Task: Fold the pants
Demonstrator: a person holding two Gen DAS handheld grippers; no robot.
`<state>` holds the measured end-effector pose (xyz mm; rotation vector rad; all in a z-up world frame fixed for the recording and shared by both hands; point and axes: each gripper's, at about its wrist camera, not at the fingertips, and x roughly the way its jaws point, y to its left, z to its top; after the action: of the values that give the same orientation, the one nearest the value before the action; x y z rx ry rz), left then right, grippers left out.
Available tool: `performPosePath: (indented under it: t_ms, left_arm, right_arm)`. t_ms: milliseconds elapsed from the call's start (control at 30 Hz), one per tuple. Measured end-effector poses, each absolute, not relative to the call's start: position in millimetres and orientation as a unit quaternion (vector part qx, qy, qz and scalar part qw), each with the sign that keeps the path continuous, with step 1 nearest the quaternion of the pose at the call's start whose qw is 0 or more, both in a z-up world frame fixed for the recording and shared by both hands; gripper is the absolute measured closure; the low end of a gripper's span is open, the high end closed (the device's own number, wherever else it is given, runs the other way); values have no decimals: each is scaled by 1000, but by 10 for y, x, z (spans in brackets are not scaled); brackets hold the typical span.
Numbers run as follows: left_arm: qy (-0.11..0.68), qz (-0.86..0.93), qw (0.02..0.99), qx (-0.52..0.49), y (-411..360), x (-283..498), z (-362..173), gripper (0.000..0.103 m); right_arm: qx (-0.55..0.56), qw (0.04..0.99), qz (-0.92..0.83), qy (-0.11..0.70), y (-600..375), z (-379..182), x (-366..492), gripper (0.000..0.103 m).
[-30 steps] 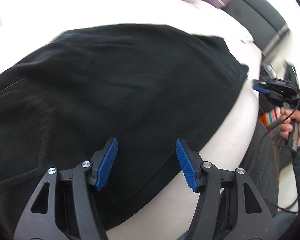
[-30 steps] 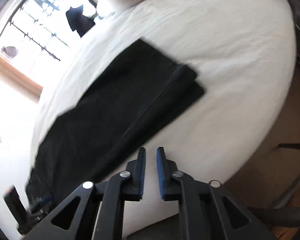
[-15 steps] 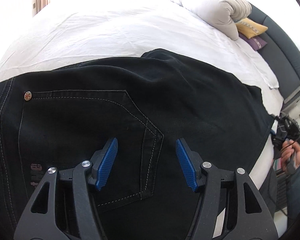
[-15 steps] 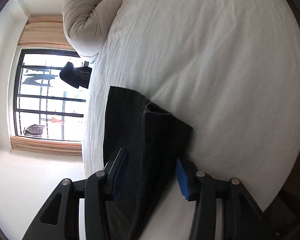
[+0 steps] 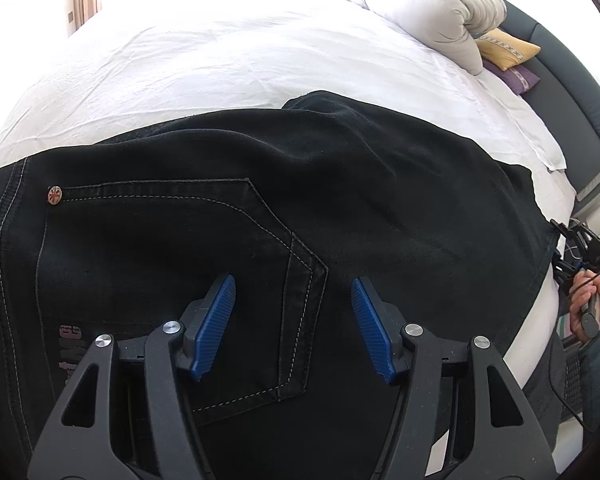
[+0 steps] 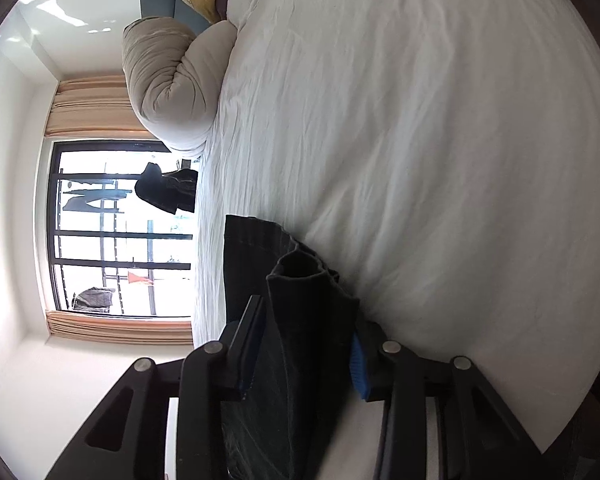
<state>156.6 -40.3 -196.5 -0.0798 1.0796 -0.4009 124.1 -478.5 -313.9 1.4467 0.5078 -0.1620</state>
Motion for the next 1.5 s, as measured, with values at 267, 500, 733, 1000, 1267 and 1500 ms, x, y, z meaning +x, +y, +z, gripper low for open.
performPosePath:
  t_ms: [267, 500, 733, 1000, 1267, 1500]
  left_arm:
    - [512, -191, 836, -43, -362, 1578, -1998, 44]
    - [514, -195, 833, -62, -346, 1631, -2015, 44]
    - [513, -203, 828, -97, -286, 1689, -2035, 44]
    - [512, -218, 821, -128, -176, 1723, -2055, 44]
    - [527, -251, 780, -224, -57, 1782, -2012, 41]
    - [557, -305, 717, -287, -278, 1987, -2065, 35]
  right_arm:
    - [645, 725, -97, 223, -4760, -3169, 1066, 94]
    - [540, 795, -113, 250, -4528, -2605, 1184, 95]
    - [174, 916, 16, 361, -2721, -1741, 1796, 95]
    - [-121, 868, 168, 451, -851, -2358, 1658, 95]
    - [-123, 877, 155, 438, -870, -2207, 1549, 96]
    - [-126, 882, 153, 428, -858, -2210, 1385, 95]
